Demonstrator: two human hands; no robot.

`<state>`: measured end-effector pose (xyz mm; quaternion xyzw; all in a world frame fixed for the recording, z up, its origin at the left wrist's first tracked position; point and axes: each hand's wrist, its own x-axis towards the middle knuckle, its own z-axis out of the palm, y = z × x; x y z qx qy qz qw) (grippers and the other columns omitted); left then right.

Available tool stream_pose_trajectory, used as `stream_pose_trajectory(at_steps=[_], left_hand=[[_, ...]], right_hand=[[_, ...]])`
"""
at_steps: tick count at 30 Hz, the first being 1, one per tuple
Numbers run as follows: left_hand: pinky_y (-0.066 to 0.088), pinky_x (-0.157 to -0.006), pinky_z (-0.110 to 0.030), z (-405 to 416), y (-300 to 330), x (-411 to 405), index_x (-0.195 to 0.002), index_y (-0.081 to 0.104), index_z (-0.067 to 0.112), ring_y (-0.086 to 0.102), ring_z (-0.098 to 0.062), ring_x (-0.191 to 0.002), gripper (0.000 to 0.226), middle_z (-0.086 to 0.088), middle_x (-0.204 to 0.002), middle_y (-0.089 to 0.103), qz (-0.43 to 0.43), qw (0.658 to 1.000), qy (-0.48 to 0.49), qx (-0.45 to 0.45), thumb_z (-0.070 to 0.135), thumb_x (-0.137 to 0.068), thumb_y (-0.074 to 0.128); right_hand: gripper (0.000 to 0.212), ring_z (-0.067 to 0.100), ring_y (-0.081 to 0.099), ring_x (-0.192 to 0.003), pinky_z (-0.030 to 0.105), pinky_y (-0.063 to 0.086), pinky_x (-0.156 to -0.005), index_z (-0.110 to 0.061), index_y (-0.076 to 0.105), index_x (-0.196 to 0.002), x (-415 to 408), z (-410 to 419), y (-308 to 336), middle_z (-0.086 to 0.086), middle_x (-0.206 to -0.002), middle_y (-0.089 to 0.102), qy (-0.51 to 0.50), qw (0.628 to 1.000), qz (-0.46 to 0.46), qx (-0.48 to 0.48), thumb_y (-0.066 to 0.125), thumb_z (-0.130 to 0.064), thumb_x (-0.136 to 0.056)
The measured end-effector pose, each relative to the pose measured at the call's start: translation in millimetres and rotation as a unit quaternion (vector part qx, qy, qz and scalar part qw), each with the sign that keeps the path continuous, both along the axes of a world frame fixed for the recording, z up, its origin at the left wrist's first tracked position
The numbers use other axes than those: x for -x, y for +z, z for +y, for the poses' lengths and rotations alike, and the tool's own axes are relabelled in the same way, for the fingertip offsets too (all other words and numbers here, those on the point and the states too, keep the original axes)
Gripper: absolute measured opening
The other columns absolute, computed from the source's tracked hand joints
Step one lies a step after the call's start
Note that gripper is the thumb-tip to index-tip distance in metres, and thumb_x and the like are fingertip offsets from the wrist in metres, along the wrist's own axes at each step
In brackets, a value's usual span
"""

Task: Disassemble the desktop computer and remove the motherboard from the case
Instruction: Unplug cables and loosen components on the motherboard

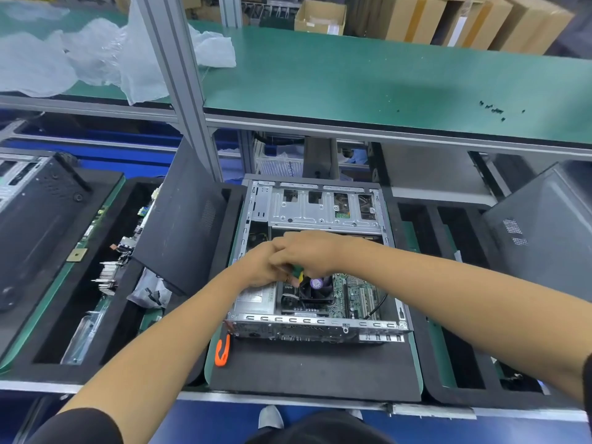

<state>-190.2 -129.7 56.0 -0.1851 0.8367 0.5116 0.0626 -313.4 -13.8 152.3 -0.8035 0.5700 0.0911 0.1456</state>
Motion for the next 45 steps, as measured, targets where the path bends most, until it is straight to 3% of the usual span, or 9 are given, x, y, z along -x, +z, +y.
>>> stream_pose_trajectory(at_steps=[7, 10, 15, 23, 27, 29, 37, 42, 45], left_hand=[[0.051, -0.075, -0.023, 8, 0, -1, -0.099, 0.066, 0.03, 0.064, 0.001, -0.087, 0.076, 0.022, -0.086, 0.068, -0.005, 0.992, 0.024, 0.128, 0.075, -0.042, 0.088], [0.046, -0.063, -0.023, 9, 2, 1, -0.086, 0.061, 0.036, 0.061, -0.002, -0.075, 0.066, 0.022, -0.072, 0.062, -0.021, 0.986, 0.014, 0.162, 0.079, -0.042, 0.083], [0.057, -0.08, -0.039, 8, 0, 0, -0.097, 0.071, 0.026, 0.067, -0.012, -0.087, 0.085, 0.009, -0.088, 0.071, -0.026, 0.989, 0.031, 0.144, 0.083, -0.035, 0.081], [0.059, -0.084, -0.04, 0, 8, -3, -0.095, 0.073, 0.034, 0.068, -0.004, -0.087, 0.032, 0.016, -0.093, 0.072, 0.014, 0.997, -0.041, 0.062, 0.032, -0.068, 0.091], [0.059, -0.083, -0.036, 2, 8, -7, -0.093, 0.077, 0.027, 0.068, -0.006, -0.088, 0.03, 0.012, -0.094, 0.072, 0.021, 0.996, -0.041, 0.074, 0.036, -0.068, 0.092], [0.058, -0.081, -0.035, 4, 10, -4, -0.09, 0.074, 0.03, 0.066, -0.009, -0.089, 0.032, 0.012, -0.096, 0.069, 0.001, 0.995, -0.031, 0.099, 0.038, -0.065, 0.093], [0.047, -0.092, -0.021, 11, 4, 0, -0.124, 0.065, 0.028, 0.056, -0.001, -0.104, 0.087, 0.022, -0.102, 0.062, -0.03, 0.981, -0.054, 0.186, 0.081, -0.055, 0.075], [0.056, -0.083, -0.032, 9, -2, -5, -0.085, 0.074, 0.04, 0.067, 0.0, -0.087, 0.055, 0.022, -0.082, 0.072, 0.013, 0.995, 0.023, 0.099, 0.073, -0.043, 0.089], [0.055, -0.089, -0.039, 7, 5, -5, -0.092, 0.074, 0.034, 0.067, -0.011, -0.098, 0.054, 0.014, -0.096, 0.073, 0.033, 0.998, -0.008, 0.06, 0.058, -0.048, 0.093]], right_hand=[[0.022, 0.015, 0.05, -0.071, 0.029, 0.028, -0.052, -0.03, 0.041, -0.098, -2, 0, -8, -0.008, -0.085, 0.052, -0.137, 0.99, 0.028, 0.02, 0.055, -0.046, -0.093], [0.019, 0.021, 0.058, -0.075, 0.032, 0.041, -0.059, -0.027, 0.045, -0.1, -11, -4, -6, -0.004, -0.085, 0.058, -0.164, 0.984, 0.063, -0.006, 0.052, -0.044, -0.095], [0.012, 0.021, 0.057, -0.081, 0.032, 0.039, -0.059, -0.025, 0.048, -0.097, -17, -10, -3, -0.005, -0.085, 0.056, -0.185, 0.982, 0.02, -0.038, 0.059, -0.028, -0.093], [0.024, 0.02, 0.046, -0.096, 0.041, 0.049, -0.065, -0.024, 0.052, -0.09, -9, 1, 2, -0.005, -0.099, 0.04, 0.004, 0.999, 0.029, -0.026, 0.06, -0.002, -0.086], [0.01, 0.021, 0.05, -0.085, 0.038, 0.044, -0.065, -0.027, 0.052, -0.095, -10, -3, -6, -0.009, -0.096, 0.045, 0.069, 0.995, 0.072, 0.0, 0.052, -0.036, -0.09], [0.014, 0.019, 0.042, -0.089, 0.038, 0.041, -0.059, -0.024, 0.054, -0.103, -11, -4, -5, -0.009, -0.098, 0.039, 0.084, 0.995, 0.061, -0.001, 0.058, -0.023, -0.089], [0.033, 0.021, 0.051, -0.083, 0.037, 0.041, -0.063, -0.022, 0.048, -0.122, -23, 1, -7, -0.002, -0.096, 0.049, -0.127, 0.99, 0.053, 0.021, 0.054, -0.041, -0.097], [0.016, 0.026, 0.06, -0.084, 0.037, 0.042, -0.062, -0.018, 0.051, -0.11, -25, -4, -5, 0.003, -0.092, 0.054, -0.138, 0.988, 0.059, -0.04, 0.053, -0.025, -0.096], [0.02, 0.02, 0.05, -0.089, 0.037, 0.045, -0.07, -0.016, 0.057, -0.114, -19, -5, 2, -0.001, -0.098, 0.044, -0.07, 0.996, 0.045, -0.036, 0.056, -0.015, -0.094]])
